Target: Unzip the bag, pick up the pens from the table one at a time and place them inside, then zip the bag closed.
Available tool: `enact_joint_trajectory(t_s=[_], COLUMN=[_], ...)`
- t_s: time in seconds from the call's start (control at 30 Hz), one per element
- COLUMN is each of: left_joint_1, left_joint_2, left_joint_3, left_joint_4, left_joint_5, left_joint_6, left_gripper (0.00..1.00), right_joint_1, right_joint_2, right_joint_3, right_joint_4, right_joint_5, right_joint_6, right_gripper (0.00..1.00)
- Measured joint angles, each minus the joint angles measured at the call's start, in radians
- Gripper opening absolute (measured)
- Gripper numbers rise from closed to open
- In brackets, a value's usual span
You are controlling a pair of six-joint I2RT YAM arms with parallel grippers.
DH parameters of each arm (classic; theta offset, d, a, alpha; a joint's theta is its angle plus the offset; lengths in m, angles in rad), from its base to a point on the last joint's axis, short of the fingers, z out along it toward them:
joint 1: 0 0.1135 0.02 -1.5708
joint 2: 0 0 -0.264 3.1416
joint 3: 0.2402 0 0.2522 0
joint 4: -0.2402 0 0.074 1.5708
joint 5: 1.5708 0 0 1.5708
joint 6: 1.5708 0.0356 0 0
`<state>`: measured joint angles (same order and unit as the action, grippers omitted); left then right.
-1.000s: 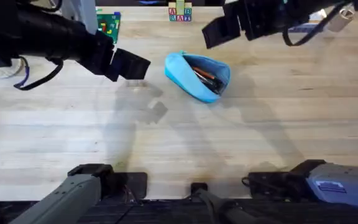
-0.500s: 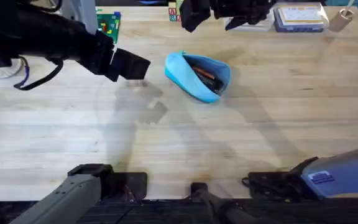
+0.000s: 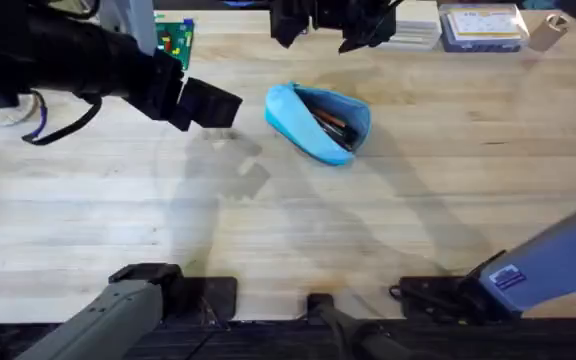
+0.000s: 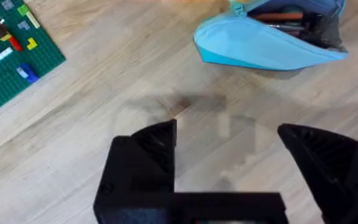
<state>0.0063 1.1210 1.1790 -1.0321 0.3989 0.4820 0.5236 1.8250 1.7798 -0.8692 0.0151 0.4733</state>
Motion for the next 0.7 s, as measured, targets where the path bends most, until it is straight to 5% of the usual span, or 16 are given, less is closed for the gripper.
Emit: enact_joint_trajectory(t_s=[0.7], left_joint_1=[0.000], left_joint_2=[0.000], left_joint_3=[0.000], left_joint_4=[-0.005], left_joint_5=[0.000], left_joint_6=[0.000], left_gripper=[0.995], right_joint_1=[0.038], right_joint_2=[0.145], right_joint_3=[0.002], right_joint_4=[0.055], right_joint_5=[0.052], right_joint_6=[0.193], right_gripper=[0.985])
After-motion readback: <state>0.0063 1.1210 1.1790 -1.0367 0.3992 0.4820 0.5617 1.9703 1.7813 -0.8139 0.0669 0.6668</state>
